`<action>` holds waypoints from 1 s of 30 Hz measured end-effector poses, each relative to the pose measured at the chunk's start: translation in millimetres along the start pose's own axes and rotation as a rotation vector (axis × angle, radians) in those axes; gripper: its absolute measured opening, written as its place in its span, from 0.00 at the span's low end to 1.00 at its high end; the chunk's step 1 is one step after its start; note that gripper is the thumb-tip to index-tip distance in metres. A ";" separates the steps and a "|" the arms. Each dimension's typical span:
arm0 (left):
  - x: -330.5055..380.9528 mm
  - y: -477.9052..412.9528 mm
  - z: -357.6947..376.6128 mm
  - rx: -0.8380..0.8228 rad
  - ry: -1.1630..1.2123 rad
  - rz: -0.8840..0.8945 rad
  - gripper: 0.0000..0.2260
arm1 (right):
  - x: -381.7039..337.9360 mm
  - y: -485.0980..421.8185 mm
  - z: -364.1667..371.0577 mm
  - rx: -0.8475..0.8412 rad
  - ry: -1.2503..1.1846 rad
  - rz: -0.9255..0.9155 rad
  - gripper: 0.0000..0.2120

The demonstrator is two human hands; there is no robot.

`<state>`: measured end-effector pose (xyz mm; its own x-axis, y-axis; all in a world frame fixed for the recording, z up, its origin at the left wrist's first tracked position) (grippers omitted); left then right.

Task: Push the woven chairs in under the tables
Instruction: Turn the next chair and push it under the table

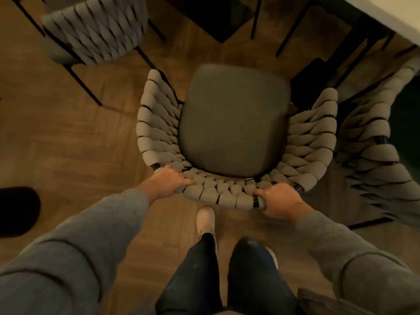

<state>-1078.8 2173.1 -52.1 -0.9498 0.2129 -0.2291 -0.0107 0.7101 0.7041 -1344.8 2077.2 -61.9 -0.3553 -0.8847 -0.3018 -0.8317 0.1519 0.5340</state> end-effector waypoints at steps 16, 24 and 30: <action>-110.6 -112.4 -89.4 0.043 -0.117 0.132 0.27 | 75.8 -76.3 -78.3 0.069 -0.053 0.145 0.18; -130.1 -137.2 -113.6 0.083 0.026 0.206 0.30 | 105.3 -84.4 -103.1 -0.003 -0.052 0.161 0.18; -148.3 -152.4 -110.7 0.187 0.016 0.174 0.29 | 108.7 -86.4 -125.0 -0.024 -0.071 0.234 0.18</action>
<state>-970.9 1959.0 -51.0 -0.9370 0.3336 -0.1037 0.2102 0.7755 0.5953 -1258.2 1912.7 -42.0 -0.5667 -0.7935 -0.2219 -0.7135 0.3379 0.6138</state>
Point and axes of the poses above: each hand's wrist, its own y-axis away from the middle knuckle, its own z-axis out of the palm, x = y × z, the point moved 6 cm from there along -y, towards the middle knuckle, and after that the axes turned 13 degrees about -z, right-handed, at the moved point
